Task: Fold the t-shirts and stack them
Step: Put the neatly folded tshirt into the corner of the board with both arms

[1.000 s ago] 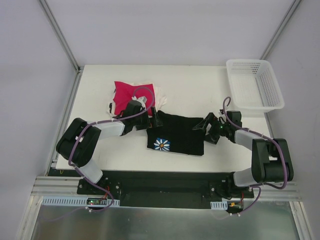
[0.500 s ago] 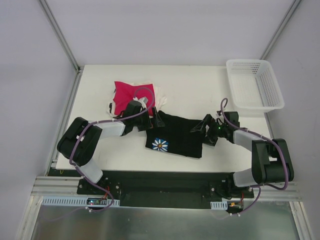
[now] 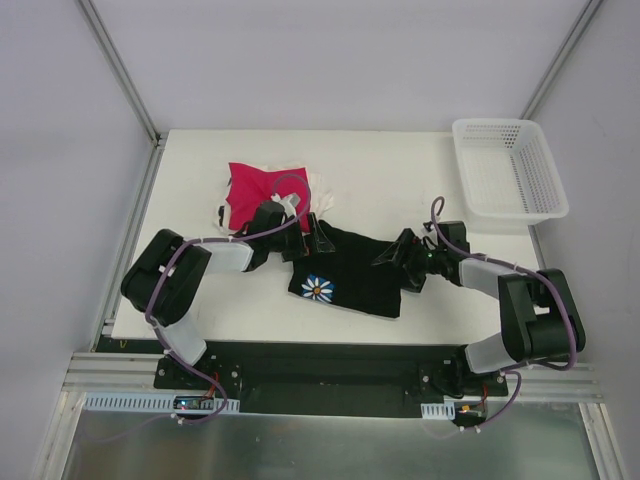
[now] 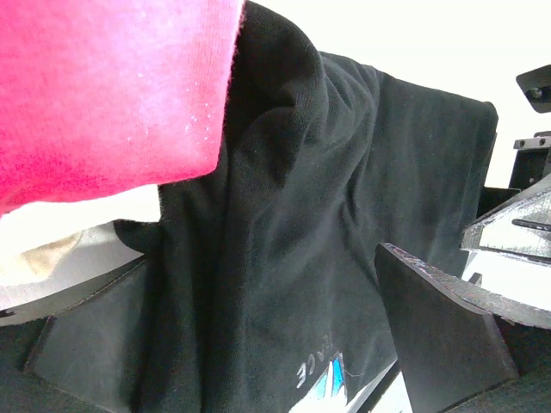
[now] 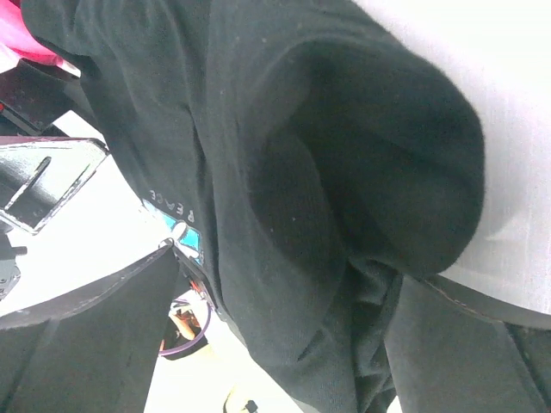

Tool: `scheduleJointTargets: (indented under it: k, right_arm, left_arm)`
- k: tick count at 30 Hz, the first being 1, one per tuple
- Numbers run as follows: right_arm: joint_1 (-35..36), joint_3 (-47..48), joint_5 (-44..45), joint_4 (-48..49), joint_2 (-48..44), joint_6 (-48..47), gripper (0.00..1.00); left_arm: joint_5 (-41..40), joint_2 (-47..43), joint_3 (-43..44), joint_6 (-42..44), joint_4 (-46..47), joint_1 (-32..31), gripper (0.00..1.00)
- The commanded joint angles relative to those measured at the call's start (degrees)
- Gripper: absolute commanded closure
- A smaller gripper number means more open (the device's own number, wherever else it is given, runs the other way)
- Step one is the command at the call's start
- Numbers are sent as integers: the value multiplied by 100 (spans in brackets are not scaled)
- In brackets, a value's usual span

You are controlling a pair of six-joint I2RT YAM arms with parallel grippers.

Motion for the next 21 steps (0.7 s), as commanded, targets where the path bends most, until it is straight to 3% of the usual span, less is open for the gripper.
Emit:
scheduleJointTargets:
  k: [1, 6, 14, 18, 21]
  right_arm:
    - [132, -97, 422, -268, 307, -66, 7]
    - [132, -36, 457, -216, 386, -57, 12]
    - [132, -18, 413, -75, 448, 4, 22]
    - [132, 26, 440, -31, 509, 13, 24]
    - [140, 53, 422, 39, 579, 39, 26]
  left_arm:
    - [211, 312, -174, -98, -287, -63, 1]
    - [308, 408, -156, -124, -129, -63, 5]
    - [660, 637, -42, -80, 126, -63, 49]
    - [721, 716, -16, -80, 144, -63, 58]
    - [721, 725, -16, -54, 144, -63, 60]
